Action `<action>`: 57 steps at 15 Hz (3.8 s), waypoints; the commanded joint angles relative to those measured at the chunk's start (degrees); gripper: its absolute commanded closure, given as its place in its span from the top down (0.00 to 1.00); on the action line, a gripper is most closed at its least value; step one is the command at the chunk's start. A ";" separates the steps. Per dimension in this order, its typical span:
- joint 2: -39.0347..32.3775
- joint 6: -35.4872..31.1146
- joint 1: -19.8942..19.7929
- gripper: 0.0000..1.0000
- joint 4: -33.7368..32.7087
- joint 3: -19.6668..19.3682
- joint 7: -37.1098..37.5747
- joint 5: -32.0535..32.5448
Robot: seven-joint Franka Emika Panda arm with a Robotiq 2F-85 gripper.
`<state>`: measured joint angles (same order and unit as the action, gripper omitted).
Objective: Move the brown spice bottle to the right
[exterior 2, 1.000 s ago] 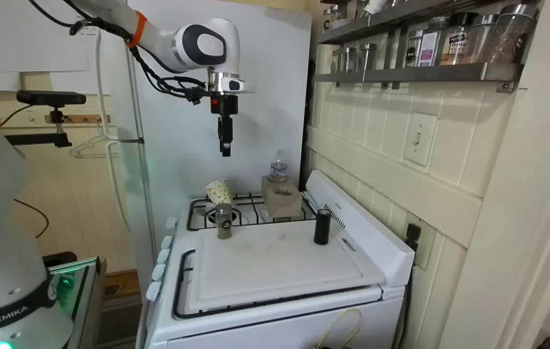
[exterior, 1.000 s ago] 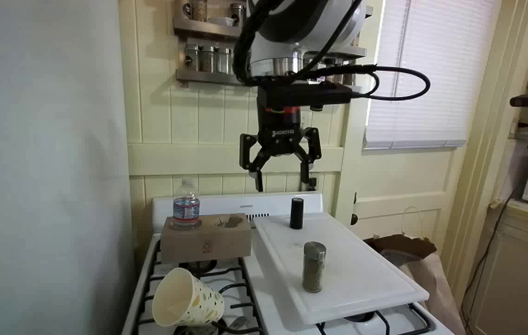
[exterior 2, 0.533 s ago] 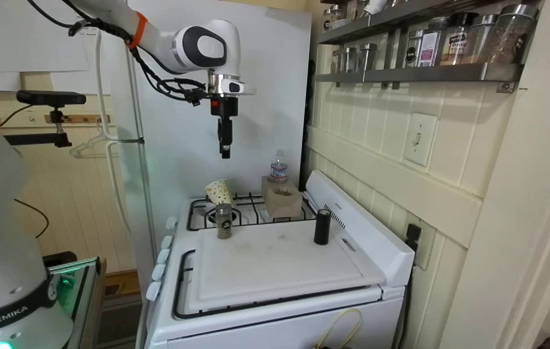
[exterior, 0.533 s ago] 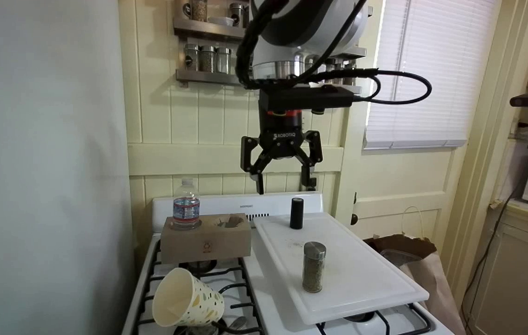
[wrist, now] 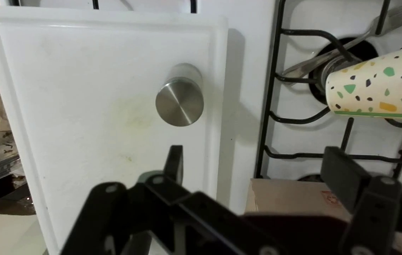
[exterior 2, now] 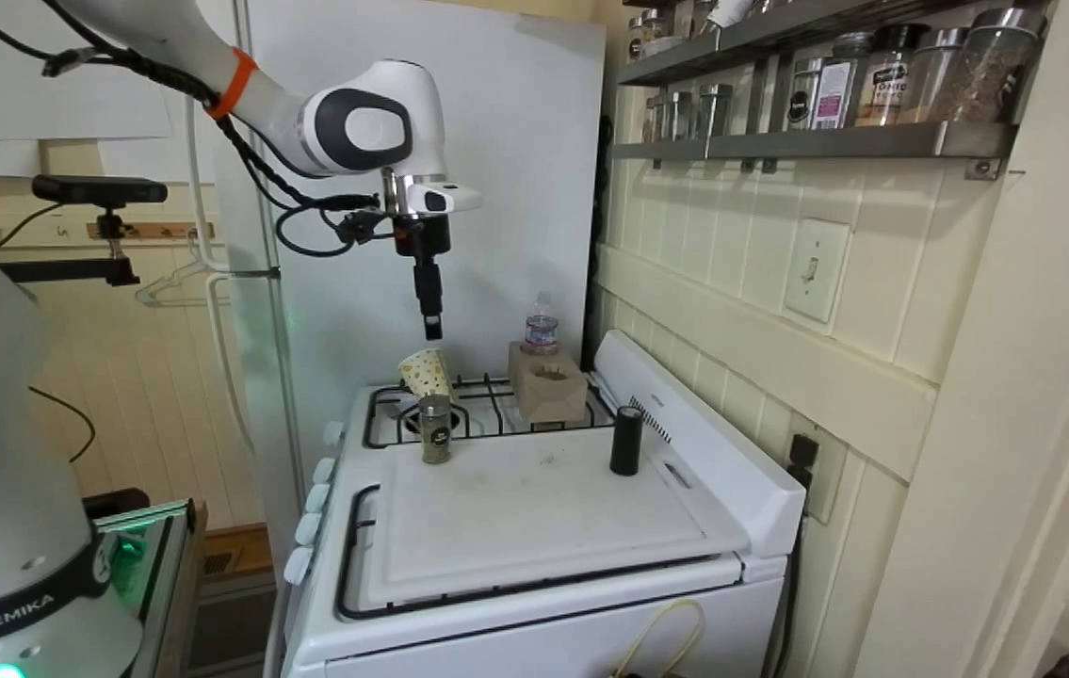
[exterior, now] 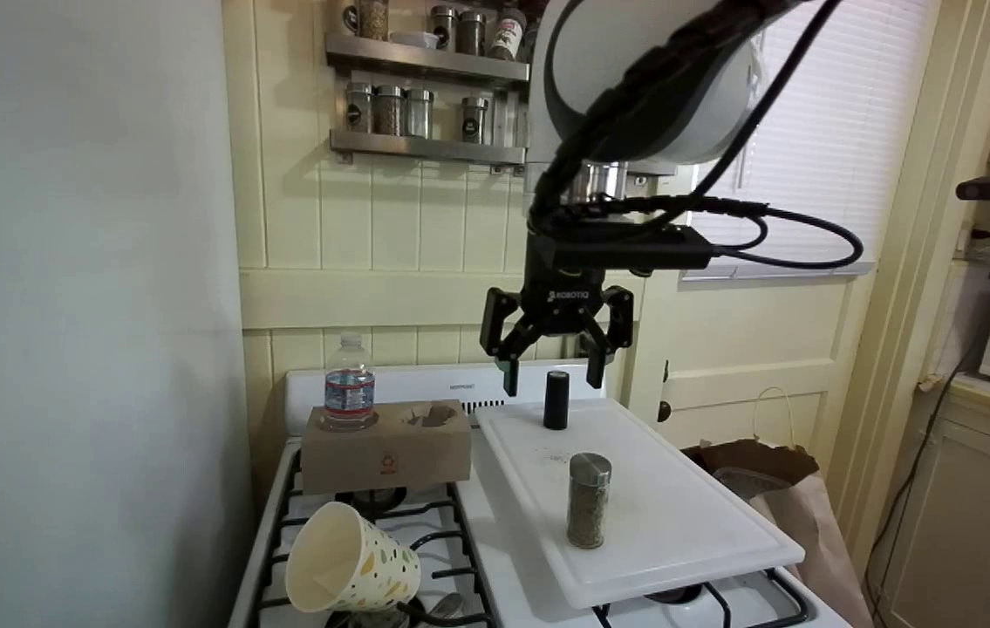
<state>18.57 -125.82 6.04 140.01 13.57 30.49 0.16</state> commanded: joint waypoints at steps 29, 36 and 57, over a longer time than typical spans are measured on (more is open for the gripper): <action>-5.03 -14.50 -2.53 0.77 9.99 -4.14 -8.36 -2.89; -6.06 -14.08 -2.17 0.67 9.69 -3.85 -8.79 -2.41; 1.37 -13.43 -1.58 0.26 13.40 -3.24 -6.60 -3.22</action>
<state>15.14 -138.58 4.16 150.40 10.40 22.50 -2.52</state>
